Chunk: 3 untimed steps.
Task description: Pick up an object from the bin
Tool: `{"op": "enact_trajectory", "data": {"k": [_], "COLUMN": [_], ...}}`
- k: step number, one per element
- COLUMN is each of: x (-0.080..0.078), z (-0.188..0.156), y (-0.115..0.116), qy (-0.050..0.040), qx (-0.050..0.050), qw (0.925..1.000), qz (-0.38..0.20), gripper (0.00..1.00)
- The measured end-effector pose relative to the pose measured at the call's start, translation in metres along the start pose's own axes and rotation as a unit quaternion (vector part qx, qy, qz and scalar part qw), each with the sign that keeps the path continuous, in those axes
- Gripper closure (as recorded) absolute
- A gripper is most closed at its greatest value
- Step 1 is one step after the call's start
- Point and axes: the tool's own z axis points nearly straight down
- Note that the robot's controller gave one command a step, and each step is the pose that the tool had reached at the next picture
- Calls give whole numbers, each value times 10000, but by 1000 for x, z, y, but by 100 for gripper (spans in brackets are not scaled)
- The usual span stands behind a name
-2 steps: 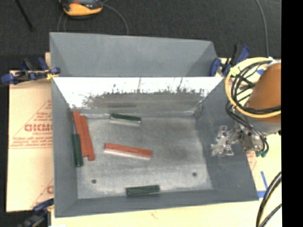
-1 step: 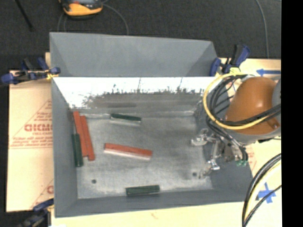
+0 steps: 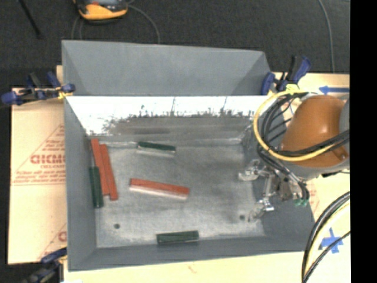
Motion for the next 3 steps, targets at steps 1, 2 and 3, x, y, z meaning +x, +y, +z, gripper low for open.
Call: {"op": "enact_trajectory", "data": {"k": [1,2,3], "x": [-36,-47,-57], "z": [15,23,58], "y": [29,48,78], "qy": [-11,-21,-23], "qx": [0,-4,-4], "qw": [9995,9995,9983], "qz": [316,306,578], "gripper": [0,0,0]}}
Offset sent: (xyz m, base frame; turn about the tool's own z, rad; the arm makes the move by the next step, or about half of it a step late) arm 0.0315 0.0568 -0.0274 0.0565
